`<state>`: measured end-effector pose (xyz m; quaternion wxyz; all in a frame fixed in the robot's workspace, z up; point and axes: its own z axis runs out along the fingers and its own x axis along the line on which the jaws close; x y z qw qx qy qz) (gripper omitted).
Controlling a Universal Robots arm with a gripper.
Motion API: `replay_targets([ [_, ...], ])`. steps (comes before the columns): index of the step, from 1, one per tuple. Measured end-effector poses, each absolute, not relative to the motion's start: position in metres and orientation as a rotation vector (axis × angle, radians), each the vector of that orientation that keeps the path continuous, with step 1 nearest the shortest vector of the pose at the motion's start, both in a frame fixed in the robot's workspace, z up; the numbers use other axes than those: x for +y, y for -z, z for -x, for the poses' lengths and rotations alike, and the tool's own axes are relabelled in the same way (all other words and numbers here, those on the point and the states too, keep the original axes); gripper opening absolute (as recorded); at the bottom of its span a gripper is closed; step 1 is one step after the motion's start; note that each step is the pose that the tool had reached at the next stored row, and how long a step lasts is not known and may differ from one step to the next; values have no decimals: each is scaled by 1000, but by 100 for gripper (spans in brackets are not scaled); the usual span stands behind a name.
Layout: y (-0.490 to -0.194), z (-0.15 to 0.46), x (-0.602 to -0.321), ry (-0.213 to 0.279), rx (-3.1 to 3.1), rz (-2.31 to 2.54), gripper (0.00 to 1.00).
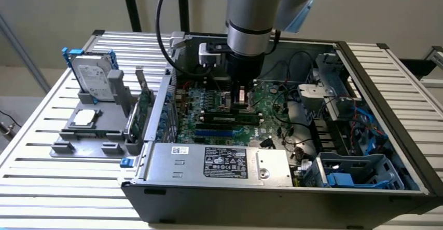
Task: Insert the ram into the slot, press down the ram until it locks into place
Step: 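Press down the ram until it locks into place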
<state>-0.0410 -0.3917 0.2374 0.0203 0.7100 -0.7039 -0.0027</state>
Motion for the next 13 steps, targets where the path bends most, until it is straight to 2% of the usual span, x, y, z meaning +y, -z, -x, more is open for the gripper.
replay_targets([
  [13, -224, 41, -393, 16, -2187, -2204, 11],
])
